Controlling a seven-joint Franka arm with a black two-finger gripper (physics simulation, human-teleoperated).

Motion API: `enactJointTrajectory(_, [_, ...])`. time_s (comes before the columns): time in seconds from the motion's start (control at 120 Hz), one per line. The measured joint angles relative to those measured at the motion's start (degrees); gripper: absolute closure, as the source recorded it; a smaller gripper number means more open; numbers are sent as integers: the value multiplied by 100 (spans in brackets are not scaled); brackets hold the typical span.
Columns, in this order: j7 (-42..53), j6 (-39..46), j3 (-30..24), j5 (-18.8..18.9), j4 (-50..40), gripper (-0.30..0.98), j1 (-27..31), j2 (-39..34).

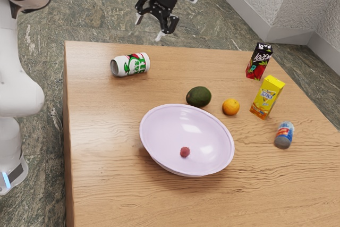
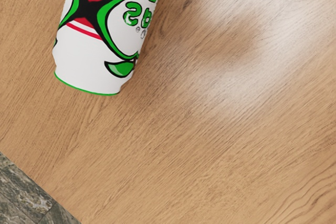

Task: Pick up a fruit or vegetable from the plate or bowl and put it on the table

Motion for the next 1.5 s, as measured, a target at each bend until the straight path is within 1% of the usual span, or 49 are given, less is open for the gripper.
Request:
enactJointTrajectory(0.117, [-1033, 489, 7, 101, -7, 0, -17, -3])
enactJointTrajectory(0.267, [-2099, 819, 8, 144, -8, 0, -18, -5])
enactJointTrajectory(0.525, [-3416, 1035, -6, 155, -8, 0, -7, -3])
enactJointTrajectory(0.583, [-3643, 1057, -189, 108, 9, 0, 190, -9])
enactJointTrajectory(0.6, [-3704, 1063, -294, 93, 19, 0, 260, -9])
enactJointTrajectory(0.625, [-3792, 1069, -671, 79, 190, 0, 475, -8])
enactJointTrajectory(0.675, [-3959, 1082, -1613, 88, 461, 0, 887, -8])
enactJointTrajectory(0.725, [-4117, 1083, -2449, 104, 504, 0, 1067, 71])
enactJointTrajectory(0.758, [-4221, 1066, -2770, 93, 319, 0, 1099, 262])
enactJointTrajectory(0.8, [-4363, 1060, -2932, 55, -7, 0, 1085, 422])
enactJointTrajectory(0.833, [-4490, 1090, -2839, 19, -397, 0, 1009, 481])
enactJointTrajectory(0.867, [-4611, 1162, -2570, -33, -791, 0, 898, 510])
enactJointTrajectory(0.933, [-4832, 1413, -1722, -129, -1350, 0, 474, 534])
enactJointTrajectory(1.017, [-5056, 1785, -311, -158, -1533, 0, -314, 535])
enactJointTrajectory(1.042, [-5116, 1890, -28, -172, -1555, 0, -495, 534])
enactJointTrajectory(1.067, [-5174, 1986, 125, -188, -1609, 0, -606, 532])
enactJointTrajectory(1.117, [-5286, 2165, 53, -216, -1821, 0, -682, 532])
enactJointTrajectory(1.167, [-5401, 2343, -367, -245, -2173, 0, -514, 497])
enactJointTrajectory(1.192, [-5456, 2438, -680, -278, -2421, 0, -275, 441])
enactJointTrajectory(1.233, [-5542, 2630, -1305, -333, -2952, 0, 285, 252])
enactJointTrajectory(1.283, [-5635, 2813, -1684, -385, -3346, 0, 673, 115])
enactJointTrajectory(1.35, [-5705, 2995, -1780, -401, -3533, 0, 952, 56])
enactJointTrajectory(1.5, [-5706, 3286, -1459, -183, -3479, 0, 1104, 41])
